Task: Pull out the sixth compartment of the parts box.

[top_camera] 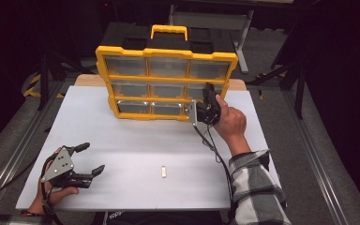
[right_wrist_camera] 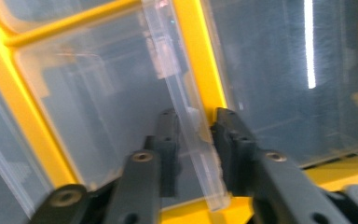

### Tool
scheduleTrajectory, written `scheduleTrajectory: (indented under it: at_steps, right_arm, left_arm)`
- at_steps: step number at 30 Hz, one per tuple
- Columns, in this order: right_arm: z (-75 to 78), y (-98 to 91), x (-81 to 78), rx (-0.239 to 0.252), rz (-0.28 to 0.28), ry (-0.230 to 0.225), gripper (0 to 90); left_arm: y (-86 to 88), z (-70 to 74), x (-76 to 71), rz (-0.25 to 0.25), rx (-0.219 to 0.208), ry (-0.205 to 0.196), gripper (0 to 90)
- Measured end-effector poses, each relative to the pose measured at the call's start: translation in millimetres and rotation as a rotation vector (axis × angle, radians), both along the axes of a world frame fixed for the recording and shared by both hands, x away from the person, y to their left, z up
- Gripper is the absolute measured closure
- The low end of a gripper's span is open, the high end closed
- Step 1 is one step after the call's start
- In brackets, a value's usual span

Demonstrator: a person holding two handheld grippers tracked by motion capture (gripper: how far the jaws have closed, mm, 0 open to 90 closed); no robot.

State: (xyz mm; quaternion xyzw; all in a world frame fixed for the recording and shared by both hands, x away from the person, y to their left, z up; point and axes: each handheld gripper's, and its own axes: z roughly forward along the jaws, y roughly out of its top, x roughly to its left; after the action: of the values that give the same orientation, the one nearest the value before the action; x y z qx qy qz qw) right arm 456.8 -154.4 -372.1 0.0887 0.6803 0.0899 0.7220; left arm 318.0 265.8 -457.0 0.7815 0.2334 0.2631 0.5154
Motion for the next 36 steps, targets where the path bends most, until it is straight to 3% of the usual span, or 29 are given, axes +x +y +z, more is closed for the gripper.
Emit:
scheduleTrajectory:
  at_steps: [4, 9, 21, 28, 36]
  right_arm:
    - [-1.7, 1.5, 0.2, -0.071, -0.02, -0.016, 75.1]
    - [-2.0, 1.8, -0.3, -0.091, -0.022, -0.023, 75.7]
    - [-7.0, 3.8, -7.6, -0.089, -0.028, -0.047, 76.2]
    - [-8.3, 5.0, -13.6, -0.082, -0.029, -0.055, 76.2]
    - [-7.7, 6.1, -24.4, -0.092, -0.024, -0.054, 76.3]
  left_arm:
    - [0.2, 0.4, -0.4, 0.004, -0.004, -0.004, 11.1]
    - [1.0, 1.5, -1.1, 0.016, -0.004, -0.013, 10.9]
    - [4.0, 3.8, -2.8, 0.018, -0.014, -0.024, 10.7]
    - [5.0, 5.9, -4.4, 0.019, -0.042, -0.026, 10.4]
    - [4.7, 5.7, -4.2, 0.017, -0.037, -0.025, 10.4]
